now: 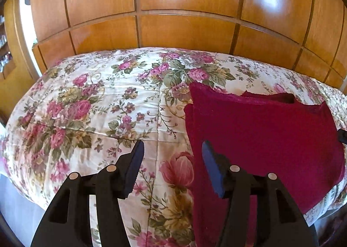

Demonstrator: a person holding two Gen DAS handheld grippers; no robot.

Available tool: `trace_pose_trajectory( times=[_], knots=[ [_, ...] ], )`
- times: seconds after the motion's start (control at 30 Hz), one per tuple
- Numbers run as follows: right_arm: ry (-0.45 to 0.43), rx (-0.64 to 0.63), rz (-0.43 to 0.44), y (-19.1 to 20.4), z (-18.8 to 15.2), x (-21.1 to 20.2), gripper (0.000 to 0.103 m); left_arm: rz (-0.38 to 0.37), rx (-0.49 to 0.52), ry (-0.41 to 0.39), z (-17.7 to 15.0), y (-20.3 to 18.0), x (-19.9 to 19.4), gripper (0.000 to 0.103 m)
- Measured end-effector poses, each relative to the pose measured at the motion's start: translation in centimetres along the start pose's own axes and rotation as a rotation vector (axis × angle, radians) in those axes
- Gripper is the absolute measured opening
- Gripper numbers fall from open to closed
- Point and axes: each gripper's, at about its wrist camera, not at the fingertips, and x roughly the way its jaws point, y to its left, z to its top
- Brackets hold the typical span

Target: Fold small clothes

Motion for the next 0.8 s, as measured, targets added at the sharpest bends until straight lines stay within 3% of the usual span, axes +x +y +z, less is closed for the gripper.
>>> trace_pose_trajectory(
  times=[0.1,0.43,0.73,0.8],
  knots=[
    [0.003,0.002,-0.006,0.0,0.1,0.4,0.079,0.017,0.002,-0.005,0.3,0.0,0.4,0.055],
    [0.024,-0.019,-0.030,-0.1,-0.4,1.9,0.084,-0.045,-0.023,0.024,1.3,0.0,1.9,0.055],
    [-0.050,-0.018,-0.070,-0.8,1.8,0.7,0.084,-0.199,-0.107,0.088,2.7,0.6,5.5,0.055],
    [-0.058,-0.006,-0.079,-1.5,2.9,1.0,0.078,-0.240,-0.137,0.094,3.1,0.6,6.3,0.055]
  ],
)
